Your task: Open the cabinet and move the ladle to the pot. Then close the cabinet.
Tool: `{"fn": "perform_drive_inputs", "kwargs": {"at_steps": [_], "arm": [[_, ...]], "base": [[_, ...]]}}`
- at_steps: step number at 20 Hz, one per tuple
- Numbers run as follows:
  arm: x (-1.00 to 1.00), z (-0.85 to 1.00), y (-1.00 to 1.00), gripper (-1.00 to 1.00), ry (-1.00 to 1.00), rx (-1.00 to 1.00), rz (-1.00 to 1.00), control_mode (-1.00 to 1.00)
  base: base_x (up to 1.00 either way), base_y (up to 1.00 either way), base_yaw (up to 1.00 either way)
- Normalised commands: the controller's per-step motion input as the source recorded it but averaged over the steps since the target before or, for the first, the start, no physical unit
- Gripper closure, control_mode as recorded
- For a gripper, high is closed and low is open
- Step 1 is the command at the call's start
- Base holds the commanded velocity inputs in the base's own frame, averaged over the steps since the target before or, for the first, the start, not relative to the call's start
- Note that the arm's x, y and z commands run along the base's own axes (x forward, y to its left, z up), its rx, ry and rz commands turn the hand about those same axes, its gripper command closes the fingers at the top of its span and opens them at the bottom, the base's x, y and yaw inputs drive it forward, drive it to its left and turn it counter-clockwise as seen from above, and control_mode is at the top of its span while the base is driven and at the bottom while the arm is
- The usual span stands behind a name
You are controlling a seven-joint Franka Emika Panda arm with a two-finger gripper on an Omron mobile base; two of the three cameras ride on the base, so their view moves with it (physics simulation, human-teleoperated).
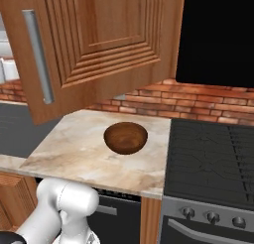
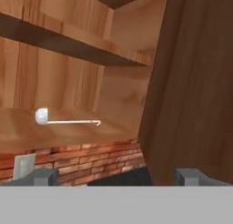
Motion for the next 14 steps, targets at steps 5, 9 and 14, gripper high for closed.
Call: {"fn": "perform_drive_inputs", "kwargs": {"at_steps": [5, 9, 14], "arm": [[-0.51, 0.00, -0.72, -1.00, 0.00, -0.08, -0.54, -1.00], [-0.27, 0.00, -0.99, -1.00, 0.00, -0.04, -0.46, -1.00], [-0.17, 0.03, -1.00, -1.00, 0.03, 0.00, -0.25, -1.00]], "base": [[0.00, 0.00, 0.00], [0.00, 0.00, 0.00], [0.00, 0.00, 0.00]]}}
